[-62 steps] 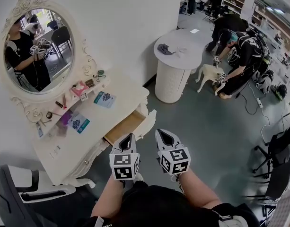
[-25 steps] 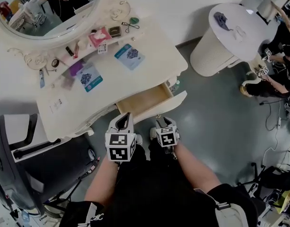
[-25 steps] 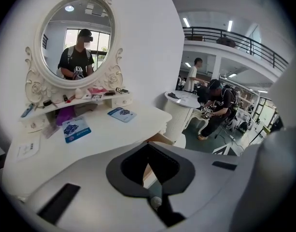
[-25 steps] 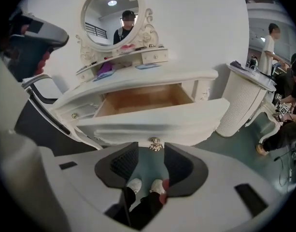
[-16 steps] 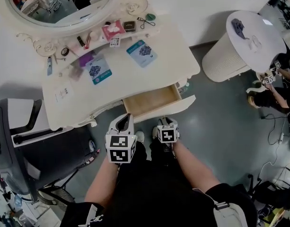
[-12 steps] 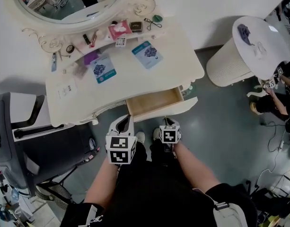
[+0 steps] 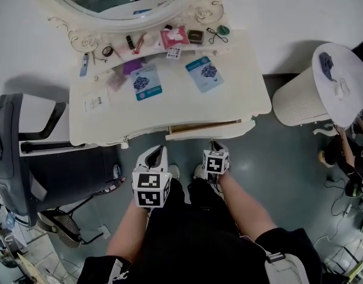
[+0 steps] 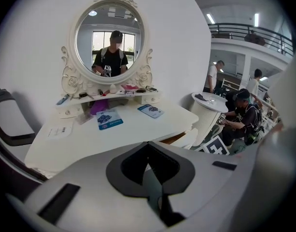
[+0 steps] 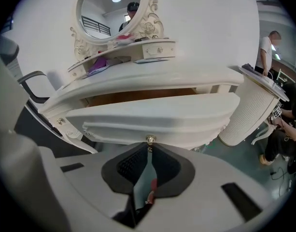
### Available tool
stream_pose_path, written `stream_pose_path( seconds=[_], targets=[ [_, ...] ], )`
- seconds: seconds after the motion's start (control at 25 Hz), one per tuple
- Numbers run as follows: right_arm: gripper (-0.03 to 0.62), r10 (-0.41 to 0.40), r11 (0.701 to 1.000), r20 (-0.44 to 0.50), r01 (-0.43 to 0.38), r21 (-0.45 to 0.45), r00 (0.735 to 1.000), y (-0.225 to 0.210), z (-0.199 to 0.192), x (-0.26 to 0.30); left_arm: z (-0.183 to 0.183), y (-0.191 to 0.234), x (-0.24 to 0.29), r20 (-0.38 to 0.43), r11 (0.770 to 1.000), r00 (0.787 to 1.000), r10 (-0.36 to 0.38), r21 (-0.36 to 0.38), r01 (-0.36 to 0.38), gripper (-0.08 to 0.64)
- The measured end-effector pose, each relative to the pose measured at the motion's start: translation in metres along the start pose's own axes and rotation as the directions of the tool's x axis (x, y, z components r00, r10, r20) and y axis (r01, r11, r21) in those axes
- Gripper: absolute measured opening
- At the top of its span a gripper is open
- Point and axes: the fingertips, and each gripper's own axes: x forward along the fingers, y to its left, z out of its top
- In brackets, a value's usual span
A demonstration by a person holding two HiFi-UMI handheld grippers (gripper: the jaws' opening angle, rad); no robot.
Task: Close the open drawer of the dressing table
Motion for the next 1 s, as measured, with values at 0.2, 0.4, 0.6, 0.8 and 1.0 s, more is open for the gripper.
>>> stream_pose_path(
  seconds=[0.2, 0.4, 0.6, 0.8, 1.0],
  targets=[
    [0.03, -0.01, 1.0, 0.028, 0.01, -0.025, 1.0, 0.0, 0.026, 0.022, -0.006, 0.016, -0.002, -0.008, 0.998, 0.999, 0.047, -0.032, -0.048, 0.006],
    [0.012, -0.009, 0.999, 0.038, 0.01, -0.039, 0.999, 0.006, 0.05, 0.034, -0.005, 0.023, -0.004, -0.011, 0.996, 0.997, 0.072, -0.043, -0.072, 0.006],
    [0.011, -0.039, 0.998, 0.053, 0.042, -0.05, 0.998, 0.007, 0.062, 0.042, -0.004, 0.031, -0.007, -0.006, 0.996, 0.997, 0.081, -0.047, -0.082, 0.006],
    [0.011, -0.052, 0.998, 0.065, 0.054, -0.028, 0.997, 0.006, 0.061, 0.039, 0.0, 0.037, -0.005, 0.003, 0.996, 0.997, 0.075, -0.047, -0.075, 0.006],
    [0.011, -0.048, 0.999, 0.108, 0.046, 0.02, 0.993, -0.001, 0.06, 0.01, 0.014, 0.028, 0.001, 0.027, 0.999, 0.999, 0.028, -0.022, -0.027, 0.006]
  ],
)
